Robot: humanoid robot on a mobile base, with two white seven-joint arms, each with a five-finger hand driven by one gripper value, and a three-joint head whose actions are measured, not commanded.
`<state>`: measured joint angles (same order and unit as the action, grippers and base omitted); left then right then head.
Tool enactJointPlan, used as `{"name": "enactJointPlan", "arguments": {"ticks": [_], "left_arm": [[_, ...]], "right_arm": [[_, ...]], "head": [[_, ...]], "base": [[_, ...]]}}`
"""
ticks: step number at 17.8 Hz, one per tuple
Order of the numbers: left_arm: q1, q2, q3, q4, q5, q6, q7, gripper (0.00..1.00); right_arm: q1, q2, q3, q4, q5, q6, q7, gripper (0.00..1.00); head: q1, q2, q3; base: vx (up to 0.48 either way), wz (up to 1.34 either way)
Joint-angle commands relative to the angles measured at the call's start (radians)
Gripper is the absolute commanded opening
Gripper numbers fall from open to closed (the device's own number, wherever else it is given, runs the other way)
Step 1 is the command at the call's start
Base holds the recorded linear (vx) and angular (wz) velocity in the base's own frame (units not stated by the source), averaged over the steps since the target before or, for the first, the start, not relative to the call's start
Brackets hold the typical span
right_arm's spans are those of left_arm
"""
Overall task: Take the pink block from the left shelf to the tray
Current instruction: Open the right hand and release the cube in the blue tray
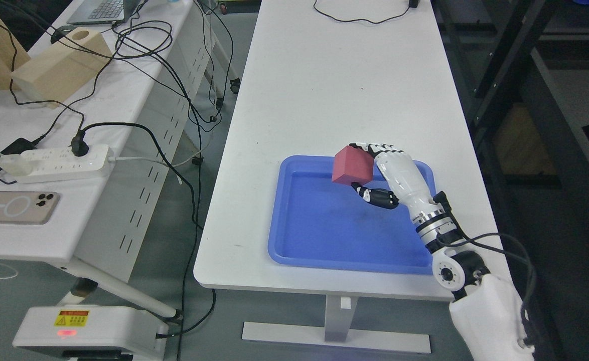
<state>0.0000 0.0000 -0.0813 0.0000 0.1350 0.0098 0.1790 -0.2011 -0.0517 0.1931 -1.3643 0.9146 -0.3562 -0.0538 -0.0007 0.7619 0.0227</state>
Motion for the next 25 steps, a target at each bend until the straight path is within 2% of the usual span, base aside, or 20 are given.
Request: {"name": "enactJointPlan", "arguments": {"ticks": [1, 6, 10, 14, 17, 22, 25], "left_arm": [[-0.029, 0.017, 0.0, -0.017, 0.0, -0.001, 0.0, 1.0], [-0.029, 0.017, 0.0, -0.017, 0.0, -0.001, 0.0, 1.0], [-0.029, 0.017, 0.0, -0.017, 0.0, -0.001, 0.0, 1.0], [-0.029, 0.017, 0.0, -0.017, 0.0, -0.001, 0.0, 1.0], [-0.029, 0.017, 0.0, -0.017, 0.0, -0.001, 0.0, 1.0], [-0.029, 0.017, 0.0, -0.017, 0.0, -0.001, 0.0, 1.0], [-0.029, 0.017, 0.0, -0.017, 0.0, -0.001, 0.0, 1.0]], "right_arm": [[0.005, -0.069, -0.041, 0.007, -0.059, -0.001, -0.009, 0.68], [0.058, -0.082, -0.081, 0.007, -0.103, -0.01, -0.012, 0.75], [0.065, -0.118, -0.081, 0.005, -0.235, -0.001, -0.001, 0.98], [0.057, -0.193, -0.078, -0.002, -0.575, -0.009, 0.023, 0.99], [0.054, -0.209, -0.08, -0.006, -0.863, -0.004, 0.213, 0.99], [0.065, -0.211, -0.089, -0.033, -1.054, 0.02, 0.366, 0.99], [0.081, -0.211, -0.104, -0.058, -1.082, 0.074, 0.43, 0.99]], "head": [[0.0, 0.0, 0.0], [0.0, 0.0, 0.0], [0.0, 0.0, 0.0], [0.0, 0.0, 0.0], [0.0, 0.0, 0.0], [0.0, 0.0, 0.0], [0.0, 0.0, 0.0]], "base": [[0.0, 0.0], [0.0, 0.0], [0.0, 0.0], [0.0, 0.0], [0.0, 0.0], [0.0, 0.0], [-0.015, 0.0]]}}
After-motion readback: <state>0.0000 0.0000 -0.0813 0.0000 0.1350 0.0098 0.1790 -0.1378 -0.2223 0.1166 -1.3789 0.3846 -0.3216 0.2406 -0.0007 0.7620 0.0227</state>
